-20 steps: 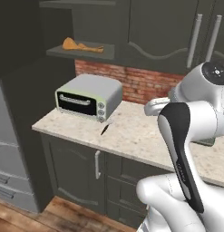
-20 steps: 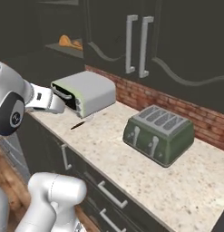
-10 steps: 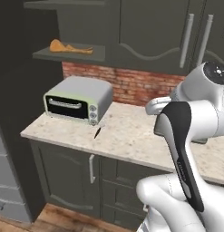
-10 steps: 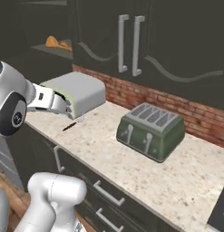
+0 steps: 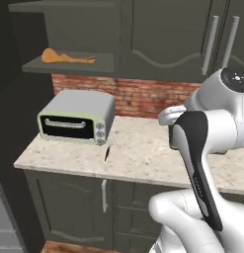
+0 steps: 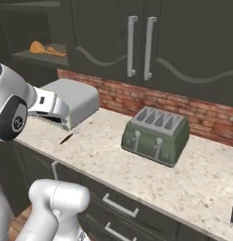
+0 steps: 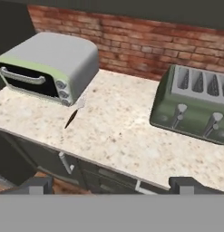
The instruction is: Organize the utensils by type. Pick up the wooden spoons from the counter and place them in the open cabinet. Then pick up the metallic utensils from the counter and place them in the open drawer.
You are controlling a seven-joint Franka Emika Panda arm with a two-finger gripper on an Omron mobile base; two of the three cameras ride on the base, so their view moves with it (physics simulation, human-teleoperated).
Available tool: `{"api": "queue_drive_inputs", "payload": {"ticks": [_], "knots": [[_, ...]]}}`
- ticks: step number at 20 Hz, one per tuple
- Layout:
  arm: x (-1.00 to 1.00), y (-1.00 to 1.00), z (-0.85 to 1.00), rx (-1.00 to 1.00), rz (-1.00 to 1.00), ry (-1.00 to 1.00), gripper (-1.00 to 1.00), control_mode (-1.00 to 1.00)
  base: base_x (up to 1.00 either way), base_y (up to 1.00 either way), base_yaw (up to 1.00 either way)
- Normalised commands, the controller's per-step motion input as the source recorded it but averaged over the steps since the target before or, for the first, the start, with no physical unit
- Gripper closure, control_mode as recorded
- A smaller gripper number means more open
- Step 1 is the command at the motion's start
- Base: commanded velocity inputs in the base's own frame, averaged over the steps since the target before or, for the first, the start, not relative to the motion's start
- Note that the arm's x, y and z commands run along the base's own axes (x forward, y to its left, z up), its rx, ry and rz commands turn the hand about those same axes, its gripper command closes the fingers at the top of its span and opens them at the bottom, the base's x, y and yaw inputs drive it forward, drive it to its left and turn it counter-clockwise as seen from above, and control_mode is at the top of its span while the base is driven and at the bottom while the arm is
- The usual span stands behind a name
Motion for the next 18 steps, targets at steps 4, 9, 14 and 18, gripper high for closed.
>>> {"api": "queue_drive_inputs", "payload": {"ticks": [4,9,14,18], "knots": [[0.00,0.00,0.00,0.00,0.00,0.00,-1.00,1.00,0.00,0.59,-0.34],[0.00,0.00,0.00,0.00,0.00,0.00,-1.00,1.00,0.00,0.60,-0.30],[0.00,0.00,0.00,0.00,0.00,0.00,-1.00,1.00,0.00,0.62,-0.24],[0.00,0.00,0.00,0.00,0.00,0.00,-1.00,1.00,0.00,0.61,-0.18]]}}
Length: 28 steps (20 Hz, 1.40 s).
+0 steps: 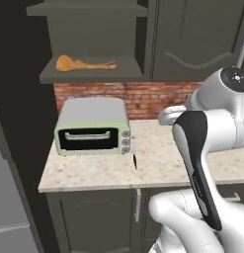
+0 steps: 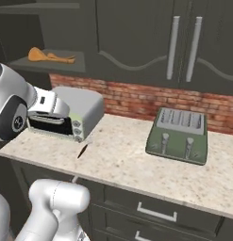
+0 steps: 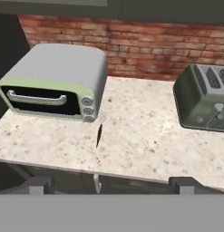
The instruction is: Organize the utensils by type. Pick up the wooden spoons from the counter and place them in the open cabinet. Then pick up the metallic utensils from the counter and place them in the open drawer.
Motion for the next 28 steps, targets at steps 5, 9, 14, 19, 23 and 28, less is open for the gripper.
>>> {"api": "queue_drive_inputs", "payload": {"ticks": [5,9,14,19,23,28], "knots": [[0.00,0.00,0.00,0.00,0.00,0.00,-1.00,1.00,0.01,0.36,-0.08],[0.00,0.00,0.00,0.00,0.00,0.00,-1.00,1.00,0.00,0.19,-0.10],[0.00,0.00,0.00,0.00,0.00,0.00,-1.00,1.00,0.17,0.12,-0.17],[0.00,0.00,0.00,0.00,0.00,0.00,-1.00,1.00,0.33,0.26,-0.15],[0.00,0.00,0.00,0.00,0.00,0.00,-1.00,1.00,0.26,0.25,-0.10],[0.00,0.00,0.00,0.00,0.00,0.00,-1.00,1.00,0.17,0.14,-0.09]]}}
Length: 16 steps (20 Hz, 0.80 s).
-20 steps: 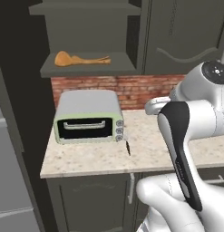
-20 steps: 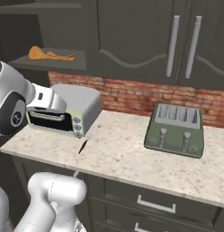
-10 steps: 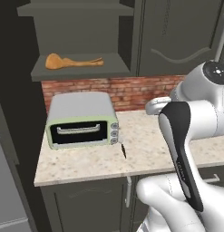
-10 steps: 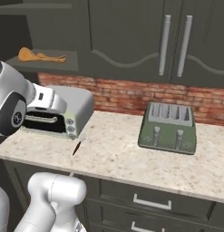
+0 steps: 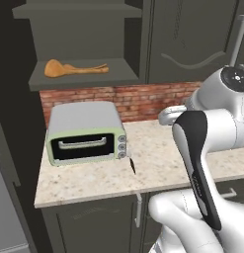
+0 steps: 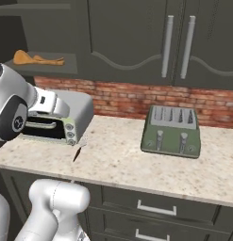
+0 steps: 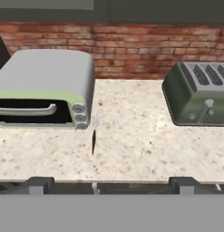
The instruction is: Organize the utensils by type. Pick up the wooden spoons from the counter and place them in the open cabinet. Then pick up the metallic utensils from the counter and place them in the open drawer.
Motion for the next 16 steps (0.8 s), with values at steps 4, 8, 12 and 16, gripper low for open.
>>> {"api": "queue_drive_inputs", "payload": {"ticks": [4,8,12,16], "knots": [[0.00,0.00,0.00,0.00,0.00,0.00,-1.00,1.00,0.00,0.00,-0.01],[0.08,0.06,-0.46,0.00,0.00,0.13,-1.00,-1.00,0.00,0.00,0.00],[0.32,0.17,-0.69,0.00,0.01,0.17,-1.00,-1.00,0.00,0.00,0.00],[0.35,0.19,-0.72,0.00,0.01,0.12,-1.00,-1.00,0.00,0.00,0.00]]}}
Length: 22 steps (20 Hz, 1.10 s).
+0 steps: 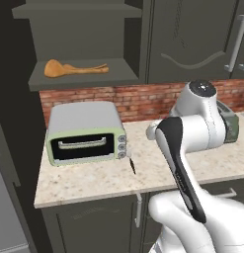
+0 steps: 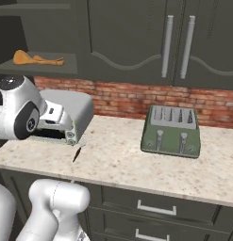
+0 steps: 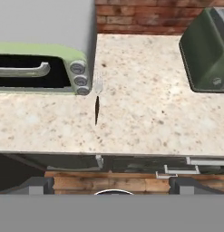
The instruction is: Organize the utensils by type. Pick up the wooden spoons from the counter and place them in the open cabinet. Then pick up the metallic utensils from the counter and place them in the open drawer.
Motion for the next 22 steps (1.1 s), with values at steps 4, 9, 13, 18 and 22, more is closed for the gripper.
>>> {"api": "queue_drive_inputs", "payload": {"ticks": [4,9,13,18,22], "knots": [[0.33,0.11,-0.69,0.00,0.00,0.08,-1.00,-1.00,0.00,0.00,0.00],[0.24,0.00,-0.63,0.00,0.00,0.01,-1.00,-1.00,0.00,0.00,0.00],[0.28,0.00,-0.54,0.00,0.00,0.00,-1.00,-1.00,0.00,0.00,0.00],[0.41,0.00,-0.38,0.04,0.00,0.01,-1.00,-1.00,0.00,0.00,0.00],[0.42,0.01,-0.19,0.06,0.00,0.02,-1.00,-1.00,0.00,0.00,0.00]]}}
